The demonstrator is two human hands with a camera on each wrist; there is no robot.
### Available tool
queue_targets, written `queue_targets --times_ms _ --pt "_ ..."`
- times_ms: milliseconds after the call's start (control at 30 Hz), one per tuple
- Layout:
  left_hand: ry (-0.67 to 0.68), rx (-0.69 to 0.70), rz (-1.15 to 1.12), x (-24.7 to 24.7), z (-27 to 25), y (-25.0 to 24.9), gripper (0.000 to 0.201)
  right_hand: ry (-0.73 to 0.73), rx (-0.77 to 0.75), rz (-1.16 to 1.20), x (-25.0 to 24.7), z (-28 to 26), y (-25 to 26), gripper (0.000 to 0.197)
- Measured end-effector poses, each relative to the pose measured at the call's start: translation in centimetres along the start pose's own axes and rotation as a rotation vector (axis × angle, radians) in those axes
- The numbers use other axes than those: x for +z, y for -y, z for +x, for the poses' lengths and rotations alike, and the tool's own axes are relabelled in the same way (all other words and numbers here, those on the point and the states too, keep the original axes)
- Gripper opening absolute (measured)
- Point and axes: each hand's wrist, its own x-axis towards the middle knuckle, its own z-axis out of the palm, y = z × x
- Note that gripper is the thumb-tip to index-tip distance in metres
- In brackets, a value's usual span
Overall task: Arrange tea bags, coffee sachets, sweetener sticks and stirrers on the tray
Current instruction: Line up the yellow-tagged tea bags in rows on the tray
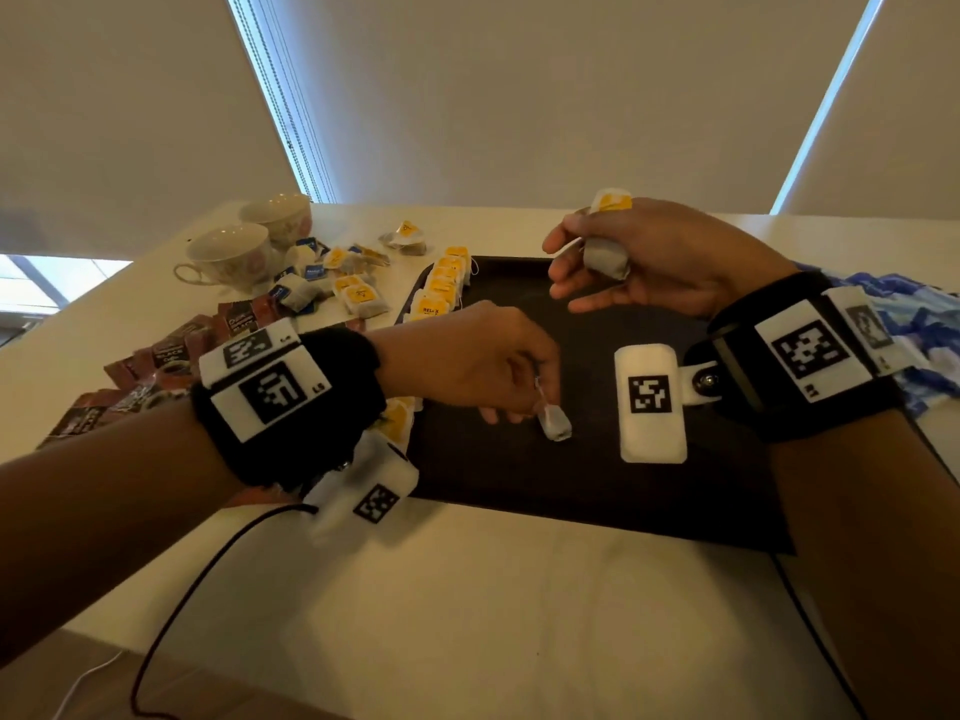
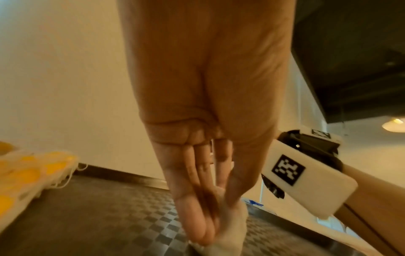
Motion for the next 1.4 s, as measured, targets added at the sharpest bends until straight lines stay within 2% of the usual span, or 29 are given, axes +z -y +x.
queue_targets --times_ms 100,300,400,500,633,767,867,967,1033,1133,1200,1300,1400 --pt "-0.032 -0.012 -0.06 -0.6 0.1 0.1 0.017 0.002 -0.003 0.004 -0.1 0.0 -0.1 0.027" --pt "-0.289 0.015 -0.057 -3.3 -0.8 -0.1 0.007 0.04 0.014 -0.034 -0.2 0.1 -0.2 0.027" --pt "-0.308 -0.048 -0.115 -4.2 -0.8 0.2 0.005 0.136 0.071 -0.157 0.4 -0.1 -0.5 0.027" --pt "-0.33 -0.077 -0.175 -4.3 -0.8 0.1 0.005 0.164 0.106 -0.194 1.1 -0.2 -0.7 0.021" --pt "-0.454 -0.063 -0.139 -4.4 -0.9 -0.6 0.009 0.211 0.133 -0.099 0.9 -0.2 -0.8 0.038" --pt "-0.412 -0.071 -0.269 -5.5 -1.5 -1.1 0.014 0.243 0.132 -0.02 0.2 -0.6 -0.7 0.033" --pt "-0.384 -0.103 -0.318 -6.7 -2.1 -1.1 0.021 0.264 0.117 -0.026 0.1 -1.0 -0.3 0.037" --pt "-0.367 -0.119 -0.228 -7.8 -2.6 -1.0 0.012 0.296 0.097 -0.056 0.2 -1.2 -0.1 0.039" --pt "-0.361 -0.134 -0.144 -8.6 -2.8 -0.7 0.021 0.307 0.091 -0.073 0.3 -1.1 0.1 0.037" --pt "-0.423 -0.161 -0.032 -10.1 -2.3 0.3 0.039 0.306 0.112 -0.112 0.5 -0.6 0.1 0.032" --pt "-0.421 -0.179 0.027 -11.1 -1.6 1.4 0.033 0.297 0.154 -0.128 0.8 -0.3 -0.2 0.032" --pt "-0.335 -0.215 0.083 -12.2 0.4 3.1 0.02 0.246 0.223 -0.154 1.2 0.2 -0.7 0.029" --pt "-0.197 -0.257 0.127 -12.9 3.3 4.5 0.021 0.184 0.264 -0.179 1.5 0.9 -1.2 0.025"
